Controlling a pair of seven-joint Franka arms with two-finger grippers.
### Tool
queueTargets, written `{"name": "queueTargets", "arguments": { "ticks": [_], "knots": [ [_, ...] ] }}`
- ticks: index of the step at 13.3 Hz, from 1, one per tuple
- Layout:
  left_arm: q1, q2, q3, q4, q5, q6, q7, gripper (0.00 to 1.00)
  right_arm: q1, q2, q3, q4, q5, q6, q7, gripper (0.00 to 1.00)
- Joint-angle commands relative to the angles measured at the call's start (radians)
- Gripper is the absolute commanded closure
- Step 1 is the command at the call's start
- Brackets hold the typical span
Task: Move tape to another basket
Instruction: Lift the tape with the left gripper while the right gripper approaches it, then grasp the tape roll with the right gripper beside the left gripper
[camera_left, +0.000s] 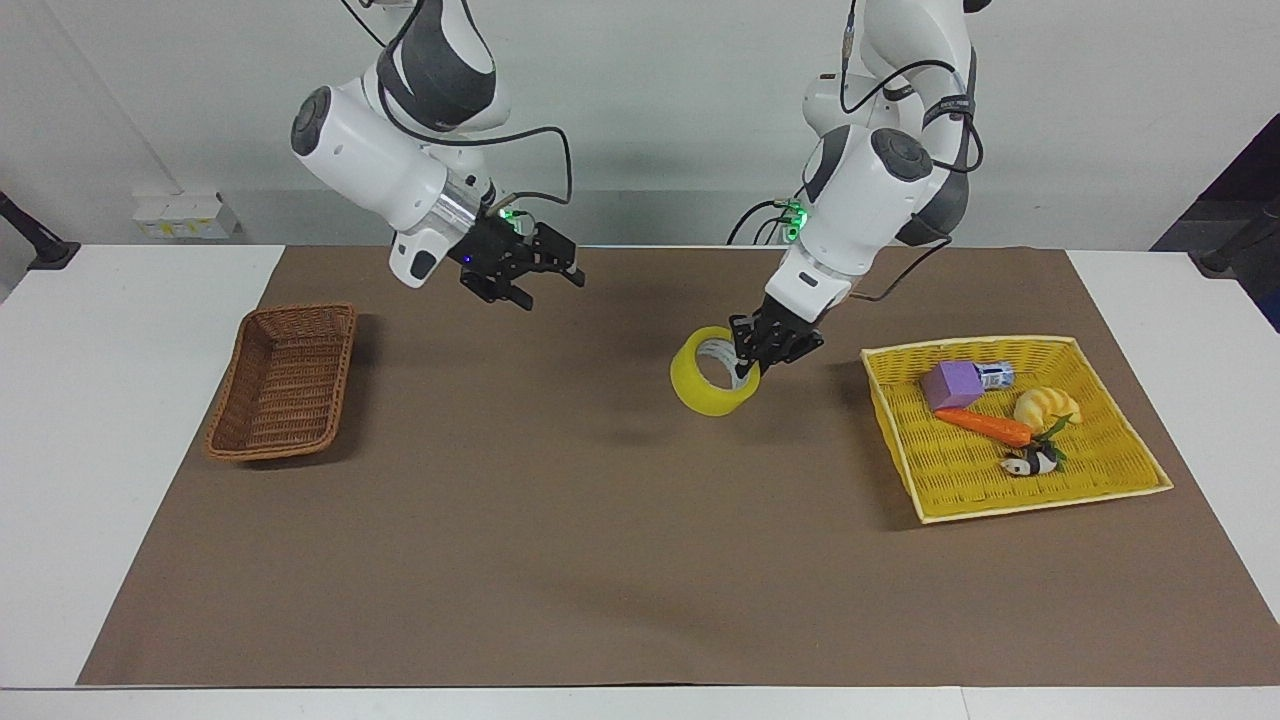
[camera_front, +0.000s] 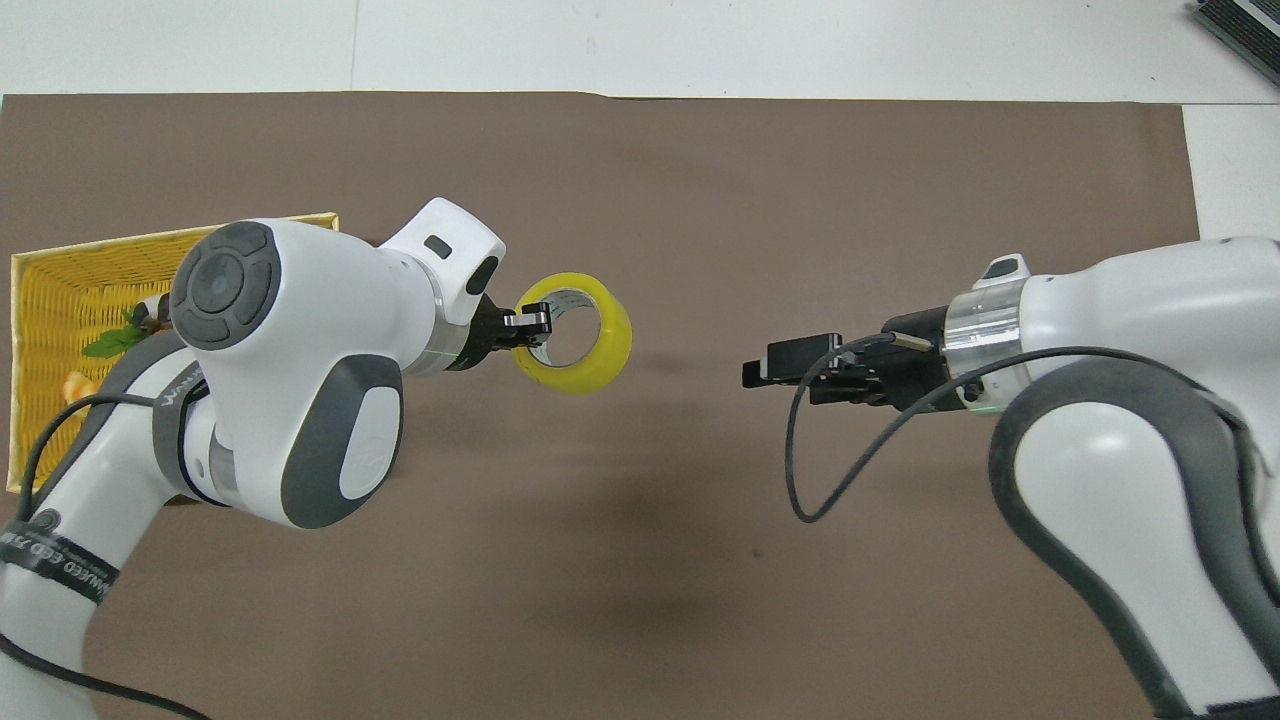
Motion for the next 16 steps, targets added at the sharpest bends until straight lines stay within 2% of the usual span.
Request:
{"name": "queueTargets", "arguments": {
  "ticks": [1, 5, 8, 9, 10, 11, 12, 13, 16],
  "knots": [
    [-0.037, -0.017, 0.016, -0.017, -0.018, 0.023, -0.026, 1.0, 0.075, 0.049, -0.001, -0.031, 0.085, 0.166, 0.028, 0.0],
    [-0.082, -0.021, 0.016, -0.015, -0.02, 0.028, -0.058, 1.0, 0.184, 0.137, -0.001, -0.014, 0.204, 0.358, 0.054, 0.0],
    [-0.109, -0.021, 0.016, -0.012, -0.028, 0.031, -0.071, 1.0, 0.202, 0.16, -0.003, -0.014, 0.212, 0.395, 0.073, 0.0],
    [-0.111, -0.018, 0.016, -0.005, -0.026, 0.031, -0.078, 1.0, 0.202, 0.161, -0.003, -0.016, 0.211, 0.394, 0.068, 0.11],
    [-0.111, -0.015, 0.016, -0.001, -0.026, 0.031, -0.078, 1.0, 0.202, 0.16, -0.003, -0.016, 0.212, 0.392, 0.071, 0.68],
    [-0.109, -0.014, 0.016, 0.0, -0.026, 0.031, -0.077, 1.0, 0.201, 0.161, -0.003, -0.014, 0.212, 0.386, 0.071, 1.0],
    [-0.109, -0.014, 0.017, 0.002, -0.026, 0.031, -0.077, 1.0, 0.201, 0.16, -0.003, -0.016, 0.212, 0.385, 0.073, 1.0],
    [-0.102, -0.017, 0.017, 0.005, -0.026, 0.03, -0.068, 0.93, 0.201, 0.16, -0.003, -0.016, 0.212, 0.383, 0.073, 1.0],
    [-0.095, -0.023, 0.023, 0.019, -0.012, 0.017, -0.057, 0.23, 0.201, 0.157, -0.003, -0.02, 0.209, 0.382, 0.067, 1.0]
  ]
}}
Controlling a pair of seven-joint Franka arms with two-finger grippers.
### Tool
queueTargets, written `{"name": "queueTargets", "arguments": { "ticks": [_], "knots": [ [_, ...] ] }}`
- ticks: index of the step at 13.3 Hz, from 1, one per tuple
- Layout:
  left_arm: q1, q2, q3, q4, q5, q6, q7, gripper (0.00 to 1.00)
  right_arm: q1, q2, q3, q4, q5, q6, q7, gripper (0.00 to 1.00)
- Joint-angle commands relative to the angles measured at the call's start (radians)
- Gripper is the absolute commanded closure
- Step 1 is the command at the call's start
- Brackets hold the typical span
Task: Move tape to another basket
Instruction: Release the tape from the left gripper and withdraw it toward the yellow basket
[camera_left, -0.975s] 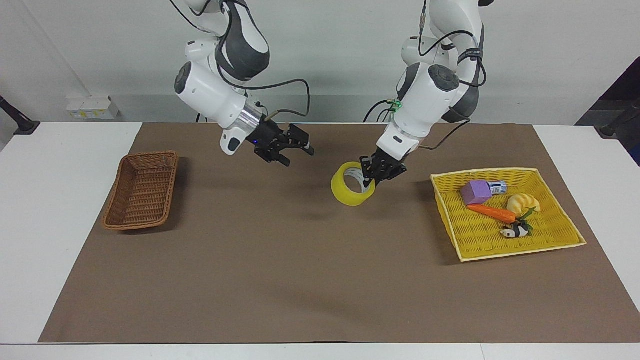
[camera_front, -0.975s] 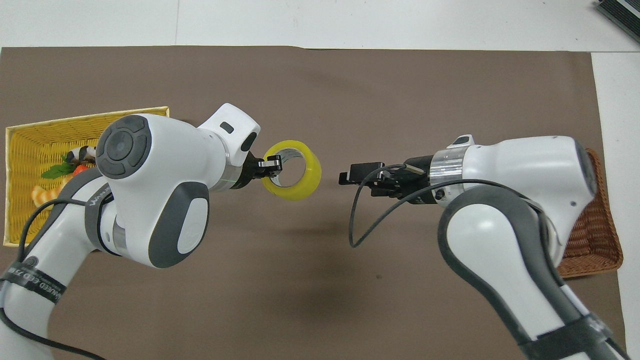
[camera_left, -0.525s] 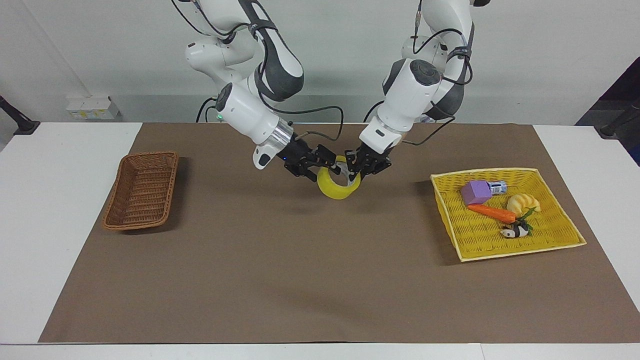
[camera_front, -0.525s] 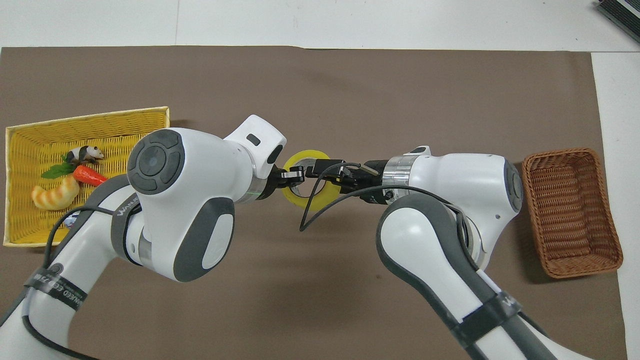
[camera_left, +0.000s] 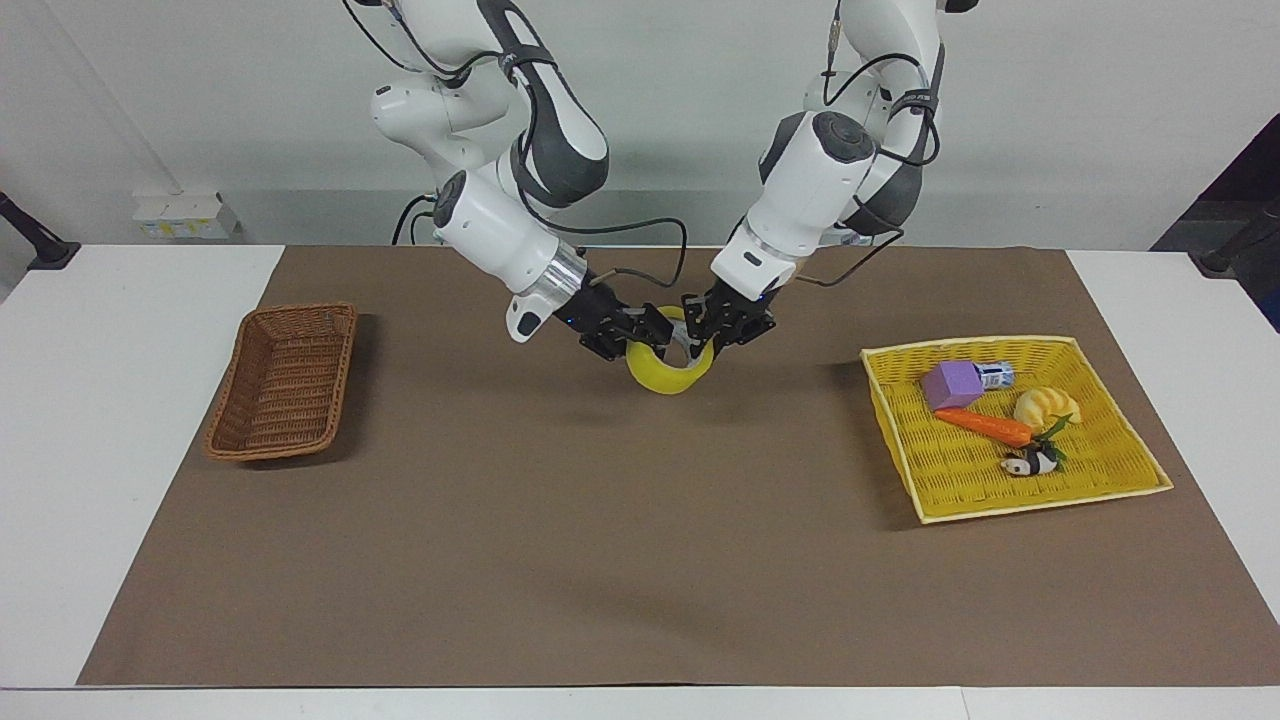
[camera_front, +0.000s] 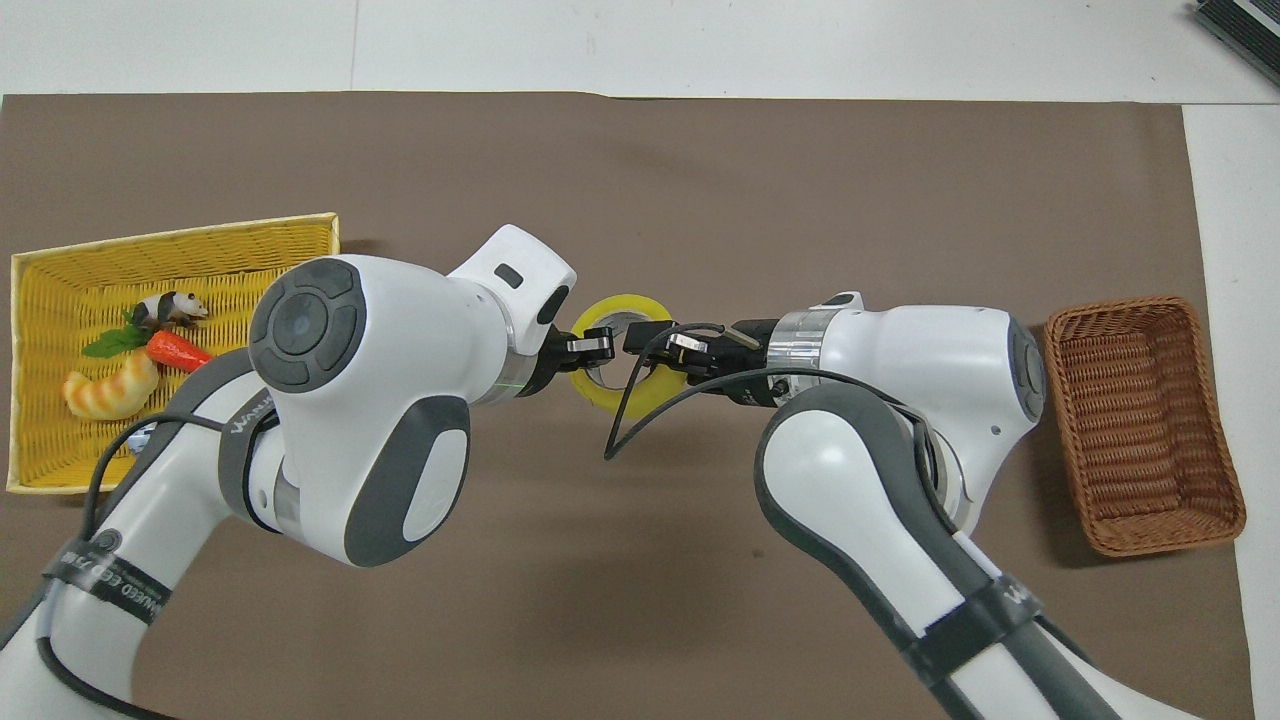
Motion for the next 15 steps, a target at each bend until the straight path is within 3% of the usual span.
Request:
{"name": "queueTargets", "arguments": {
  "ticks": [1, 8, 10, 13, 15],
  "knots": [
    [0.001, -0.018, 0.016, 0.004, 0.0, -0.007, 0.01, 0.0, -0.004, -0.006, 0.003, -0.002, 0.021, -0.004, -0.004, 1.0],
    [0.072, -0.06, 0.033, 0.005, 0.156, -0.037, 0.039, 0.0, -0.033, -0.04, -0.003, -0.078, -0.027, -0.014, -0.112, 1.0],
    [0.115, -0.084, 0.033, 0.005, 0.19, -0.079, 0.141, 0.0, -0.079, -0.04, -0.011, -0.066, -0.141, -0.068, -0.11, 1.0],
    [0.225, -0.106, 0.035, 0.008, 0.237, -0.114, 0.308, 0.0, -0.199, -0.029, -0.009, 0.036, -0.302, -0.243, -0.109, 1.0],
    [0.299, -0.089, 0.033, 0.101, 0.306, -0.164, 0.39, 0.0, -0.234, -0.025, -0.008, 0.095, -0.432, -0.297, -0.109, 1.0]
  ]
}}
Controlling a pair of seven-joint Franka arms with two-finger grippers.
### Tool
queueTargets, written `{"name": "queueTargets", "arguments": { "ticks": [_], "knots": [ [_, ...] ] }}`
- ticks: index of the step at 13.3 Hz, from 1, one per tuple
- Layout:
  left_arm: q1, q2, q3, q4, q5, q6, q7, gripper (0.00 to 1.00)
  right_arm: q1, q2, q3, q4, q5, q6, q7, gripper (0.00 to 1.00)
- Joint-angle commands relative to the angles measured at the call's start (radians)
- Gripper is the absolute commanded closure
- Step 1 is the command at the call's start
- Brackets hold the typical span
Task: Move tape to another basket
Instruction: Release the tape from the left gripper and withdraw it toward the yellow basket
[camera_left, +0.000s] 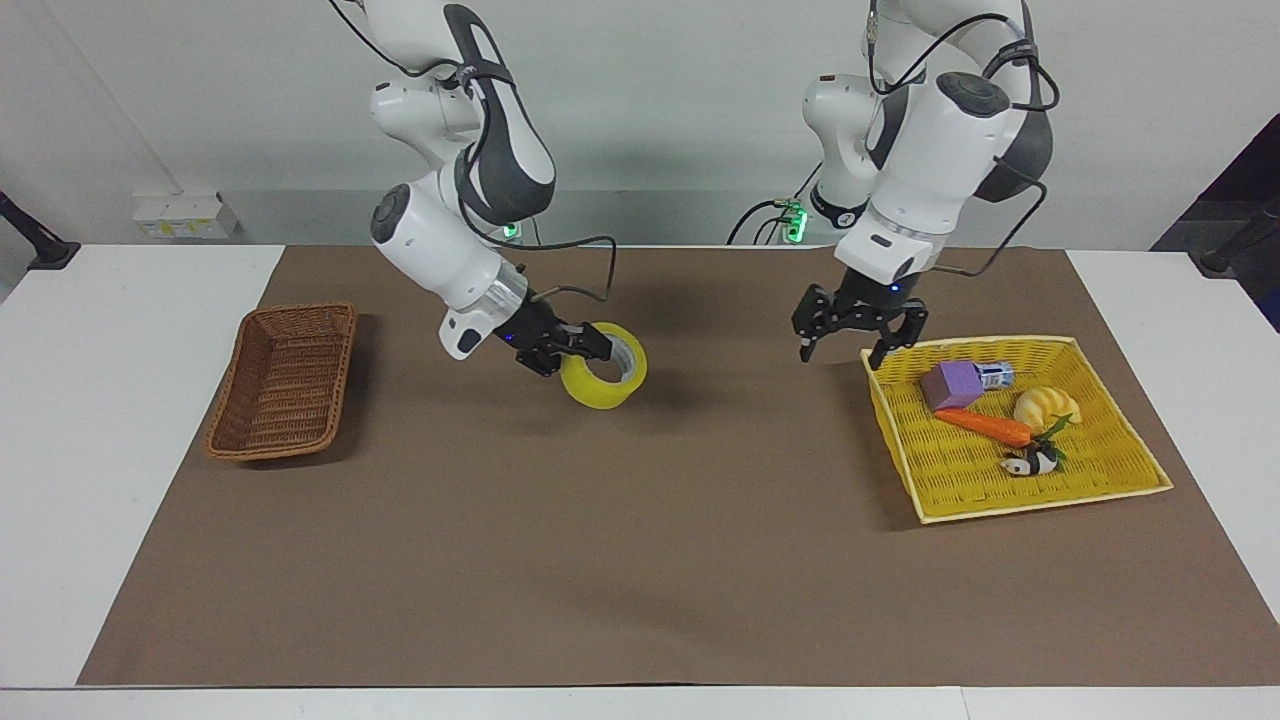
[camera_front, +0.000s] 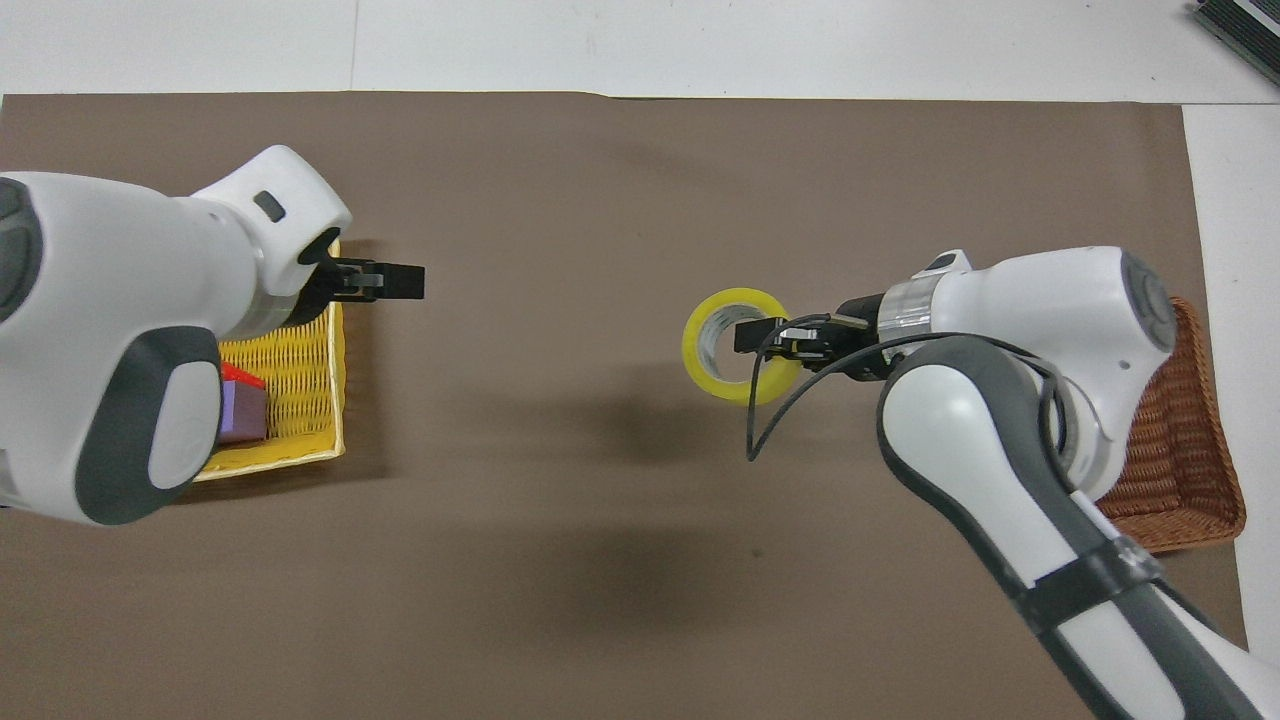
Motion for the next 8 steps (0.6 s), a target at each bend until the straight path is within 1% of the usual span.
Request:
{"name": "queueTargets", "arguments": {
  "ticks": [1, 2, 4, 6, 8],
  "knots": [
    [0.078, 0.012, -0.01, 0.143, 0.08, -0.128, 0.105, 0.0, -0.03, 0.0, 0.007, 0.083, -0.141, -0.085, -0.007, 1.0],
    [0.11, 0.024, -0.01, 0.196, 0.08, -0.192, 0.154, 0.0, -0.041, 0.0, 0.007, 0.102, -0.208, -0.095, -0.007, 1.0],
    [0.149, 0.013, -0.008, 0.268, 0.08, -0.309, 0.237, 0.0, -0.057, -0.007, 0.005, 0.12, -0.36, -0.108, -0.005, 1.0],
    [0.175, 0.01, -0.004, 0.334, 0.084, -0.426, 0.272, 0.0, -0.086, -0.014, 0.004, 0.175, -0.476, -0.182, -0.005, 1.0],
    [0.182, 0.006, 0.001, 0.363, 0.082, -0.5, 0.278, 0.0, -0.09, -0.026, 0.002, 0.217, -0.611, -0.243, -0.005, 1.0]
  ]
}}
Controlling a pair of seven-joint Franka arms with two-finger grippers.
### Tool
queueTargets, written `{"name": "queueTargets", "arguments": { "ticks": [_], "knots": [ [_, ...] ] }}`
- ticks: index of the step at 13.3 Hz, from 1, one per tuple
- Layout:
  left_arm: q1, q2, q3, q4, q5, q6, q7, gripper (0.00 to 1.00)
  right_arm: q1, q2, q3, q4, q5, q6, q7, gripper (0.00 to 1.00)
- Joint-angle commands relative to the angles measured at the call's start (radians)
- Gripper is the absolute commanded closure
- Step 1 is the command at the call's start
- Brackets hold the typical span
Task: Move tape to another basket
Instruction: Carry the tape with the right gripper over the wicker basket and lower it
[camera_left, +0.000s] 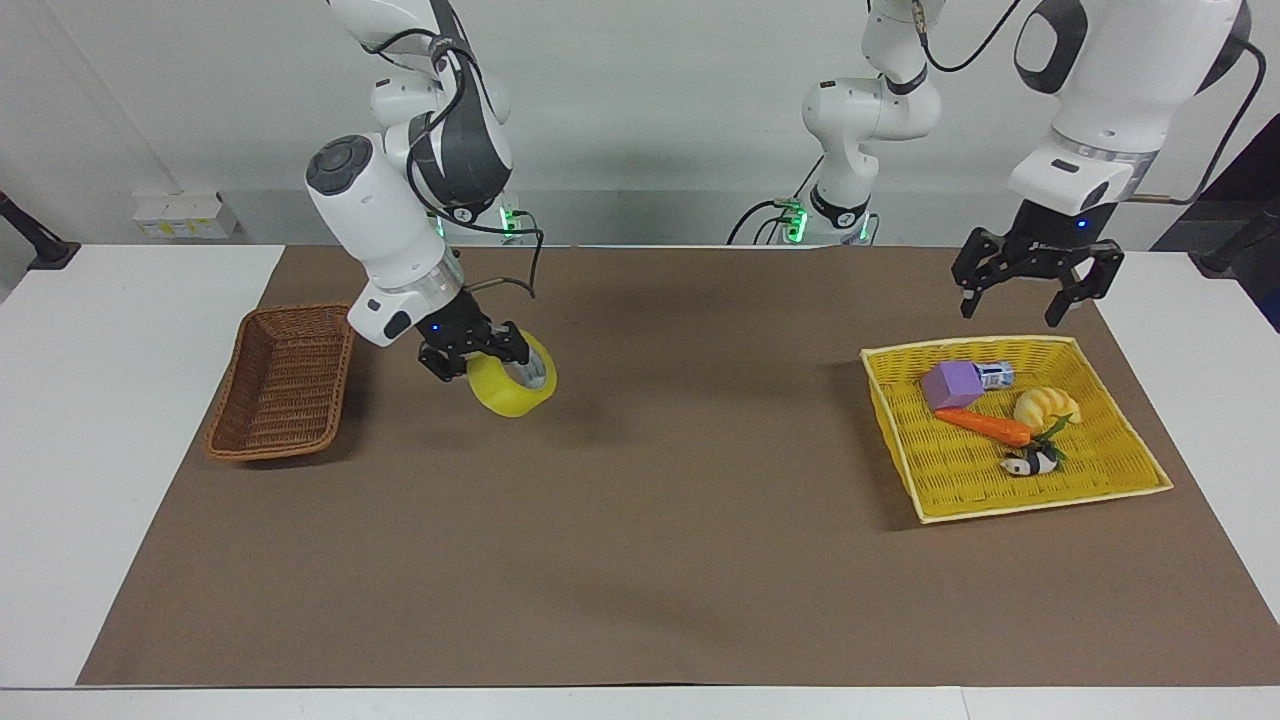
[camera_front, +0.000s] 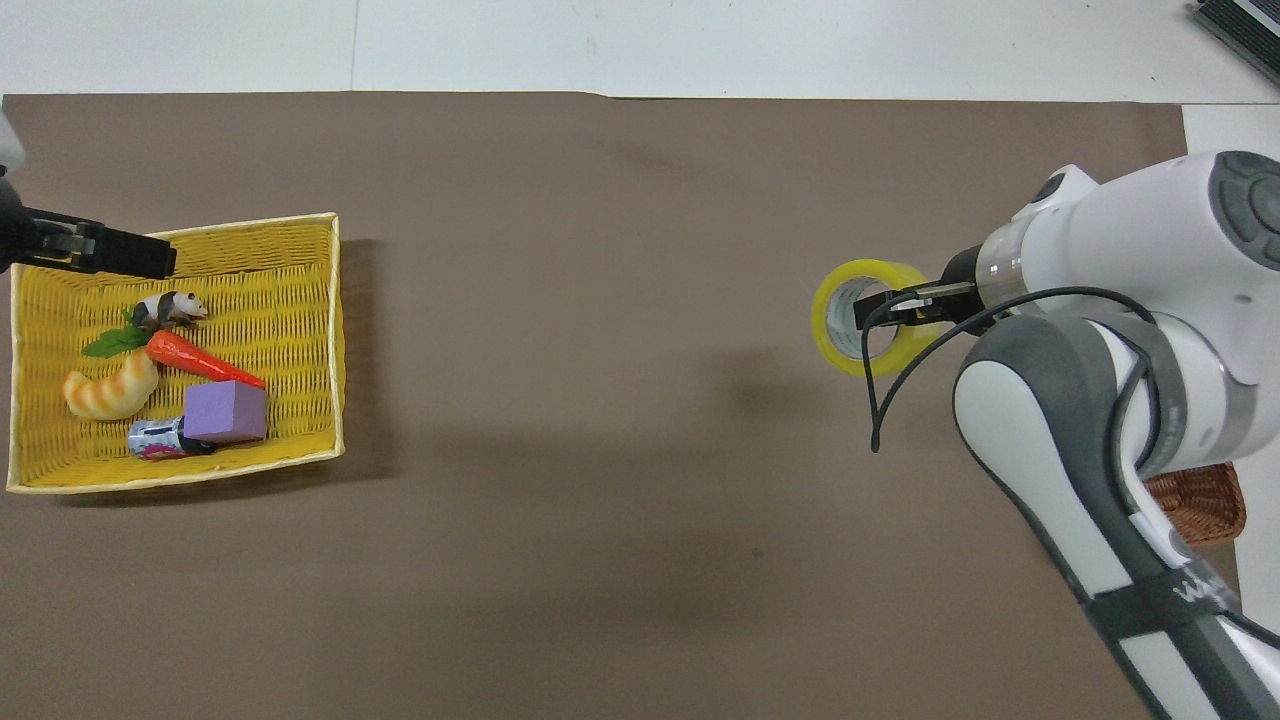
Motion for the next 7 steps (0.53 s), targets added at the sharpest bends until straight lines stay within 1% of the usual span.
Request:
{"name": "queueTargets", "arguments": {
  "ticks": [1, 4, 7],
  "knots": [
    [0.015, -0.008, -0.003, 0.047, 0.017, -0.077, 0.022, 0.0, -0.021, -0.039, 0.004, 0.052, -0.15, -0.09, -0.007, 1.0],
    [0.016, -0.03, -0.009, 0.033, 0.009, -0.102, 0.02, 0.0, -0.055, -0.086, 0.005, 0.051, -0.268, -0.15, -0.046, 1.0],
    [0.015, -0.03, -0.009, 0.032, 0.009, -0.113, 0.014, 0.0, -0.136, -0.11, 0.01, 0.037, -0.288, -0.182, -0.12, 1.0]
  ]
}}
